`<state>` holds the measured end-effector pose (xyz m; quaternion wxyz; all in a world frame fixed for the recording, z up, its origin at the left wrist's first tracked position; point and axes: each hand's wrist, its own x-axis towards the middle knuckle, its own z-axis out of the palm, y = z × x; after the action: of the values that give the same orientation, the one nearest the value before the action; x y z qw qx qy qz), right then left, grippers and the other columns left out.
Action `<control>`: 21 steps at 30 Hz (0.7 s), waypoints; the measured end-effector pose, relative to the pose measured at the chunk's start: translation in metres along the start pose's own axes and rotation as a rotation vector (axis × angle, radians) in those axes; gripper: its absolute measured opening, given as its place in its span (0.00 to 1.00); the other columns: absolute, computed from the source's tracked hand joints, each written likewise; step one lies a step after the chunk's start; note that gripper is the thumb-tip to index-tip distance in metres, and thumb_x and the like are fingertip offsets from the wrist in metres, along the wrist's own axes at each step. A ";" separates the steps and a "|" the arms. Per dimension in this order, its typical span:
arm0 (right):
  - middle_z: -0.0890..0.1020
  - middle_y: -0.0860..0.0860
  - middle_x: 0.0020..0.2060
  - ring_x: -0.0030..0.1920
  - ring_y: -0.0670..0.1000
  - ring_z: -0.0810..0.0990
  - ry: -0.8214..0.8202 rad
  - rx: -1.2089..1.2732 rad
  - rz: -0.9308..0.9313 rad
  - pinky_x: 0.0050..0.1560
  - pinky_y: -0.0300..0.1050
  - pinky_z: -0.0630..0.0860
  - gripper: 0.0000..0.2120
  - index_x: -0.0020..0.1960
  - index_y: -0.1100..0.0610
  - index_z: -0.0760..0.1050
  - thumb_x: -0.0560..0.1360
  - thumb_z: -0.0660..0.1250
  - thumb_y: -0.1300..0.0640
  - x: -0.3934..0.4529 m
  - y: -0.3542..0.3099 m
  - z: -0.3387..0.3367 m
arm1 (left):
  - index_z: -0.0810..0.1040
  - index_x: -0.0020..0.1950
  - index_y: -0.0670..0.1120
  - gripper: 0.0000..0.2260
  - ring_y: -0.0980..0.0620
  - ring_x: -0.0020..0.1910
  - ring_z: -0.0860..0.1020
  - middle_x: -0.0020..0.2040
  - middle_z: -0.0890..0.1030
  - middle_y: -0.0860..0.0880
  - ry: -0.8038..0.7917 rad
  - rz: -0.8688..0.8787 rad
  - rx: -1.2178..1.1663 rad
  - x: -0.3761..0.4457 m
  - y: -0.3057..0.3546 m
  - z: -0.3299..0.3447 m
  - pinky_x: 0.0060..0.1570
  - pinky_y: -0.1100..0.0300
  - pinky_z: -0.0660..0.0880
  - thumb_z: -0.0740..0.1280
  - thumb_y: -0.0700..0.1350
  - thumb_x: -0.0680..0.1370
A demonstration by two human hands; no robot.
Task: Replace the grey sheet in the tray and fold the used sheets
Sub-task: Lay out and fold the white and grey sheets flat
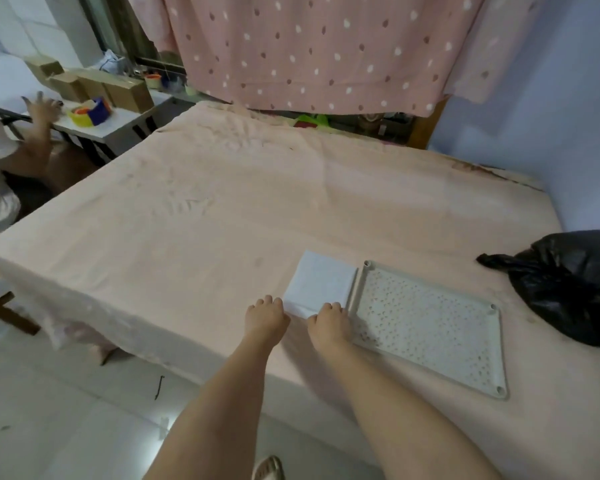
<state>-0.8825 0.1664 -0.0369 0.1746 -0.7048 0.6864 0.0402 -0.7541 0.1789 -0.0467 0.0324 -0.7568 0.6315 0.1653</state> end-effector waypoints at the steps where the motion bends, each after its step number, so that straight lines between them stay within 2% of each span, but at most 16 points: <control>1: 0.73 0.58 0.61 0.61 0.57 0.72 0.006 0.007 0.030 0.59 0.49 0.70 0.17 0.62 0.62 0.70 0.79 0.55 0.52 0.002 -0.001 0.000 | 0.69 0.63 0.41 0.15 0.43 0.60 0.71 0.61 0.72 0.42 -0.028 0.023 -0.006 0.004 0.000 0.000 0.56 0.53 0.68 0.56 0.45 0.79; 4: 0.71 0.59 0.62 0.62 0.57 0.71 -0.021 0.074 0.130 0.57 0.49 0.71 0.18 0.63 0.64 0.69 0.79 0.58 0.53 0.012 -0.003 0.003 | 0.69 0.62 0.40 0.15 0.43 0.59 0.71 0.60 0.72 0.42 -0.058 0.073 -0.022 0.015 0.001 0.004 0.53 0.53 0.70 0.57 0.44 0.78; 6: 0.69 0.60 0.64 0.63 0.58 0.70 -0.059 0.100 0.191 0.58 0.49 0.71 0.21 0.65 0.65 0.66 0.78 0.60 0.53 0.021 -0.006 0.002 | 0.69 0.61 0.39 0.14 0.42 0.59 0.71 0.59 0.72 0.41 -0.053 0.046 -0.087 0.024 0.003 0.003 0.52 0.53 0.70 0.59 0.44 0.77; 9: 0.63 0.65 0.68 0.66 0.61 0.66 -0.110 0.093 0.258 0.63 0.49 0.68 0.29 0.70 0.69 0.57 0.77 0.63 0.54 0.040 -0.012 -0.002 | 0.68 0.59 0.38 0.16 0.40 0.59 0.72 0.58 0.72 0.40 -0.039 -0.056 -0.269 0.038 0.009 -0.001 0.50 0.51 0.71 0.63 0.47 0.76; 13: 0.57 0.69 0.71 0.70 0.65 0.62 -0.135 0.186 0.339 0.66 0.52 0.66 0.35 0.72 0.72 0.51 0.78 0.62 0.52 0.063 -0.014 -0.009 | 0.67 0.60 0.37 0.21 0.39 0.60 0.72 0.59 0.72 0.39 -0.012 -0.250 -0.502 0.061 0.016 -0.007 0.53 0.50 0.70 0.67 0.50 0.75; 17: 0.68 0.63 0.68 0.67 0.60 0.70 -0.138 0.356 0.452 0.62 0.50 0.73 0.28 0.69 0.67 0.62 0.76 0.65 0.53 0.086 -0.007 -0.019 | 0.70 0.61 0.36 0.25 0.40 0.59 0.75 0.60 0.75 0.38 -0.135 -0.278 -0.678 0.088 0.016 -0.009 0.56 0.51 0.72 0.69 0.52 0.73; 21: 0.71 0.61 0.67 0.66 0.59 0.71 -0.188 0.376 0.454 0.62 0.49 0.73 0.26 0.68 0.66 0.65 0.76 0.63 0.53 0.102 0.000 -0.025 | 0.74 0.59 0.38 0.26 0.44 0.55 0.78 0.57 0.79 0.42 -0.269 -0.313 -0.830 0.105 0.016 -0.010 0.48 0.55 0.73 0.73 0.54 0.69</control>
<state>-0.8812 0.0612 -0.0435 0.3513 -0.4819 0.8026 0.0158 -0.7521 0.0741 -0.0653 -0.1668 -0.7639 0.3801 0.4940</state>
